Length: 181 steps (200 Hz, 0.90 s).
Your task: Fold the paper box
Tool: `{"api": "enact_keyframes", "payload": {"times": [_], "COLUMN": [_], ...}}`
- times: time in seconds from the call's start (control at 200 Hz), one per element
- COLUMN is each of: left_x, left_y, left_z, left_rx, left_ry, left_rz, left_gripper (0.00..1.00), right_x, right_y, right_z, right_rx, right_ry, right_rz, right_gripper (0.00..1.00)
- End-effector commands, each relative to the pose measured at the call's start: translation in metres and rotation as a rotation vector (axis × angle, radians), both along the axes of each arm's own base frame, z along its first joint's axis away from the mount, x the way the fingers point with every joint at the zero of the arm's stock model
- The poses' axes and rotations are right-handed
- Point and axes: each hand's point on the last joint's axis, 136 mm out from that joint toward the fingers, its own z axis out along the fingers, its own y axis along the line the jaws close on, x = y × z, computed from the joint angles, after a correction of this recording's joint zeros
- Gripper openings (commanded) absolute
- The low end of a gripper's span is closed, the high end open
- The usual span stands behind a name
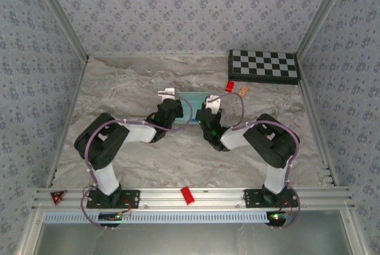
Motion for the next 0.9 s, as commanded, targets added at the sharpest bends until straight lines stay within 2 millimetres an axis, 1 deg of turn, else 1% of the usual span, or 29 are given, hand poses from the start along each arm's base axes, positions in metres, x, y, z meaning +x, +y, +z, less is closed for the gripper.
{"api": "enact_keyframes", "payload": {"times": [0.0, 0.26, 0.455, 0.675, 0.9], "left_x": [-0.016, -0.022, -0.025, -0.026, -0.027], "left_y": [-0.002, 0.006, 0.011, 0.013, 0.017], "left_z": [-0.016, -0.023, -0.023, -0.022, -0.022], "left_rx": [0.012, 0.025, 0.035, 0.037, 0.042], "left_ry": [0.055, 0.063, 0.059, 0.058, 0.055], "left_rz": [-0.037, -0.016, 0.000, 0.006, 0.013], "left_gripper": [0.10, 0.10, 0.13, 0.14, 0.18], "right_x": [-0.009, -0.015, -0.019, -0.023, -0.027], "right_y": [-0.006, -0.009, -0.013, -0.017, -0.022], "right_z": [-0.008, -0.011, -0.009, -0.008, -0.006], "right_rx": [0.004, -0.005, -0.017, -0.031, -0.037], "right_ry": [0.027, 0.033, 0.034, 0.036, 0.037], "right_rz": [-0.025, -0.036, -0.046, -0.052, -0.056], "right_gripper": [0.05, 0.08, 0.10, 0.15, 0.16]}}
